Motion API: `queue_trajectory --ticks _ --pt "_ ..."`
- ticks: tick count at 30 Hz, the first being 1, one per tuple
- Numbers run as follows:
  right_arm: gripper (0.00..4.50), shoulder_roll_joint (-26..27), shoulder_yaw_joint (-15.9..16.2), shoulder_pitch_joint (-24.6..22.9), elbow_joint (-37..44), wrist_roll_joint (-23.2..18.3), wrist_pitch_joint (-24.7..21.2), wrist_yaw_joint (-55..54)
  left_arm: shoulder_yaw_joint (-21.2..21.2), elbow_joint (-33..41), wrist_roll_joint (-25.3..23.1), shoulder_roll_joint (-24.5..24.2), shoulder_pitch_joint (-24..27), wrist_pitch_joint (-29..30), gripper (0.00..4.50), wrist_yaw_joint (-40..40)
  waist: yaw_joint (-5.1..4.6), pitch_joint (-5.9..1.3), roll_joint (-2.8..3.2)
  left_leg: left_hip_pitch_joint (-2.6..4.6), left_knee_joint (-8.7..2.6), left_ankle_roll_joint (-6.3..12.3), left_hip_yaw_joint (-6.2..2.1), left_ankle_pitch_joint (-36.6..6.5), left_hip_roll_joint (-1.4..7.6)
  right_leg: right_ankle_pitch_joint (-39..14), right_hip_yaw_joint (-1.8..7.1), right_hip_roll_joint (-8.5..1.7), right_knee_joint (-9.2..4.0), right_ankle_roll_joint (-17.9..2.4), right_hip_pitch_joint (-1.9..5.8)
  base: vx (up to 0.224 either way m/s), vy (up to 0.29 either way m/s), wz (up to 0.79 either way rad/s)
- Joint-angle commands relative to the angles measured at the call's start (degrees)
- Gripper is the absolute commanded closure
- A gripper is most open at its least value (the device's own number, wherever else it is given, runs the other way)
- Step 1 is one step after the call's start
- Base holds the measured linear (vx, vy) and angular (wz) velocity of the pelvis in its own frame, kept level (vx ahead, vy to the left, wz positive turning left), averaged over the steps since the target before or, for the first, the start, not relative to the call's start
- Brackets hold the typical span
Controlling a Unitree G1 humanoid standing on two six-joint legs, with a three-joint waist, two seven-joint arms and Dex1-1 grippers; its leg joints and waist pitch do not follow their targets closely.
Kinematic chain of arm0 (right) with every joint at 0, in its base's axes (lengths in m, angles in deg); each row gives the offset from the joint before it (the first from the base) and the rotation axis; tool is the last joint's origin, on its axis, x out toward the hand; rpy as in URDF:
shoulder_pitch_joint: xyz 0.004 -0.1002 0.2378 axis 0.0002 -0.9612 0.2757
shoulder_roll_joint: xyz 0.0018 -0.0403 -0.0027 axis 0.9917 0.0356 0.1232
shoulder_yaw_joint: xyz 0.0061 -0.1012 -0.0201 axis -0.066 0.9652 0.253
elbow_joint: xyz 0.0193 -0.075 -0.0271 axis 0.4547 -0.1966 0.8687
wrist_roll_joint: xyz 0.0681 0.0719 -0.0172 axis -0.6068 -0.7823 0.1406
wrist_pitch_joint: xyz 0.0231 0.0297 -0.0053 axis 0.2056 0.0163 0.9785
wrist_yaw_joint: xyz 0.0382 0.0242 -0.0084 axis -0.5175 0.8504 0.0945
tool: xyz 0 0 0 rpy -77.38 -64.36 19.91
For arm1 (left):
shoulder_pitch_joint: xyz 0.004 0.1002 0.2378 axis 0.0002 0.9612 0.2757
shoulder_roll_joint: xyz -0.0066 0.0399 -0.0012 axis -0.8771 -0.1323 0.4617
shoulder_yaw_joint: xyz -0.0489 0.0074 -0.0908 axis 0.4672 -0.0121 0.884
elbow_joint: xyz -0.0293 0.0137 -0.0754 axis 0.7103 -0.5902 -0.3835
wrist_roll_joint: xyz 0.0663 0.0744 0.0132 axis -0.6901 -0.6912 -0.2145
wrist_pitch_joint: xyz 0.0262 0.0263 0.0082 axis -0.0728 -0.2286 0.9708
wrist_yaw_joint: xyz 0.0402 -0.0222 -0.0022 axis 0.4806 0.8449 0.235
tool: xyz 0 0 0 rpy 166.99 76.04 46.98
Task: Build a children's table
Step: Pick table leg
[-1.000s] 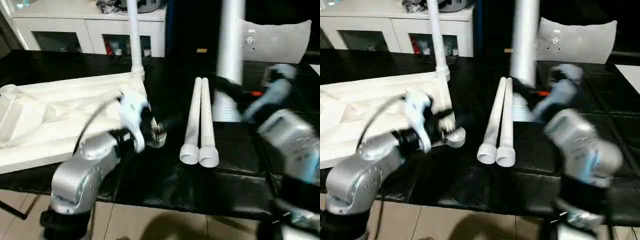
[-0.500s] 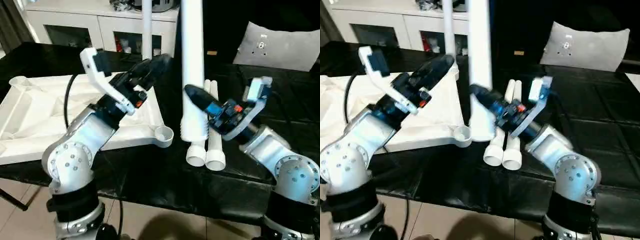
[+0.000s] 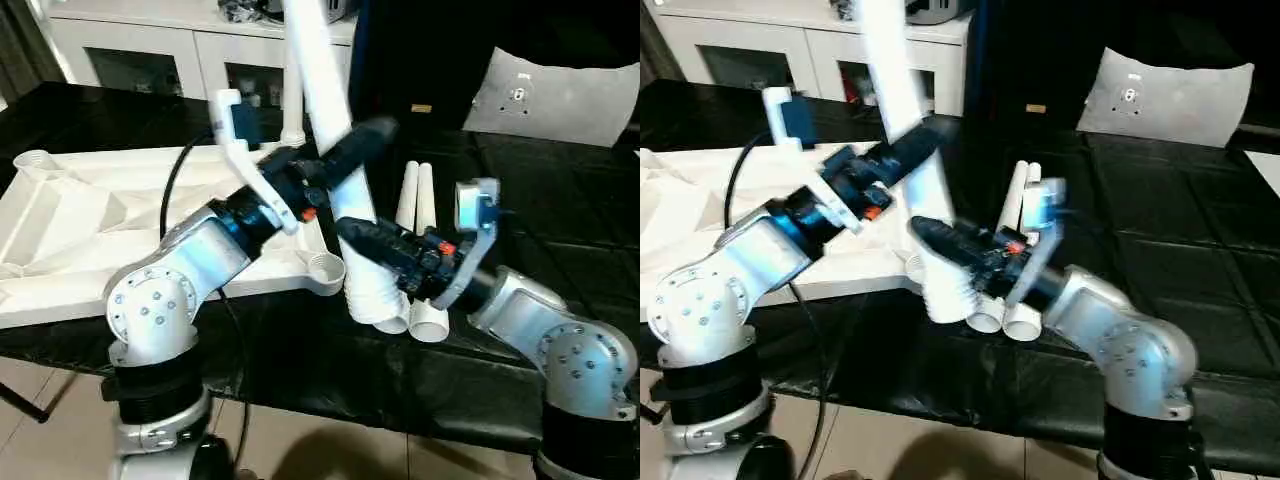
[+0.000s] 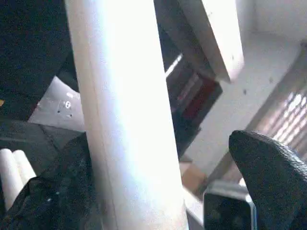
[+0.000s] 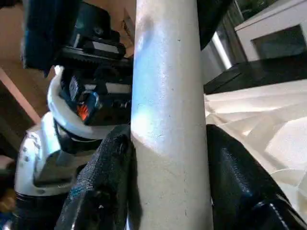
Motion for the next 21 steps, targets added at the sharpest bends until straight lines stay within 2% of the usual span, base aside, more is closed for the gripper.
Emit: queue_trajectory --ticks 1,4,7,10,11,14,16,17,21 --pt "2.64 -2.2 2.3 -0.6 0.7 3.4 2.4 0.4 -2.8 2.2 -0.6 -1.8 0.9 -0.1 0.4 3.9 0.17 -3.98 -0.57 0.15 -3.86 -0.71 -0.31 -5.8 2.26 -16.7 3.29 -4.56 -5.1 -2.5 3.05 0.0 0.0 0.0" --pt "2.64 -2.9 3.9 -1.0 0.7 5.1 4.0 0.1 -4.7 3.2 -1.5 -3.3 1.7 -0.5 0.4 5.5 0.05 -4.0 -0.46 0.13 -3.85 -0.61 -0.31 -5.6 2.37 -14.8 3.34 -4.52 -4.88 -3.2 3.06 0.0 0.0 0.0" --pt "2.64 -3.2 5.7 -1.1 -0.7 8.6 7.1 -1.1 -7.0 3.1 -4.7 -5.4 2.2 -2.7 0.54 6.4 -0.01 -3.94 -0.45 0.31 -3.92 -0.68 -0.3 -6.7 2.41 -16.1 3.33 -4.61 -4.99 -3.5 2.95 0.0 0.0 0.0" --pt "2.64 -3.9 7.2 -1.2 -1.3 10.7 8.5 -0.9 -9.0 3.2 -7.4 -7.2 2.5 -5.6 0.57 7.8 -0.12 -3.88 -0.43 0.35 -3.98 -0.8 -0.32 -7.2 2.43 -16.4 3.37 -4.53 -4.93 -3.6 2.97 0.0 0.0 0.0" --pt "2.64 -4.5 8.4 -1.5 -1.7 11.9 9.5 -0.8 -10.4 3.5 -9.3 -8.4 2.8 -7.9 0.57 9.3 -0.14 -3.92 -0.62 0.33 -3.95 -0.69 -0.32 -7.1 2.46 -16.2 3.39 -4.66 -5.02 -3.7 3.03 0.0 0.0 0.0" --pt "2.64 -5.1 9.5 -1.9 -2.1 12.6 10.8 -0.6 -11.4 3.8 -10.7 -9.5 3.1 -10.0 0.57 10.9 -0.22 -3.95 -0.56 0.3 -3.89 -0.59 -0.25 -6.7 2.45 -14.9 3.47 -4.62 -4.71 -4.2 3.07 0.0 0.0 0.0" --pt "2.64 -5.0 9.9 -1.9 -2.3 13.0 11.5 -0.5 -11.8 3.9 -11.3 -10.1 3.3 -10.7 0.68 11.5 -0.24 -3.96 -0.49 0.29 -3.9 -0.46 -0.27 -6.7 2.44 -14.5 3.45 -4.64 -4.66 -4.8 3.09 0.0 0.0 0.0" --pt "2.64 -5.0 10.1 -1.9 -2.5 13.2 11.8 -0.4 -11.9 3.9 -11.3 -10.2 3.4 -10.7 0.92 11.5 -0.26 -3.98 -0.48 0.32 -3.88 -0.45 -0.26 -6.7 2.48 -14.1 3.44 -4.63 -4.55 -5.2 3.09 0.0 0.0 0.0" --pt "2.64 -5.0 10.4 -2.0 -2.8 13.7 12.6 -0.3 -12.7 4.0 -12.1 -10.9 3.9 -11.9 1.12 12.1 -0.3 -3.98 -0.45 0.31 -3.86 -0.49 -0.26 -6.9 2.47 -13.6 3.46 -4.65 -4.44 -5.9 3.14 0.0 0.0 0.0"
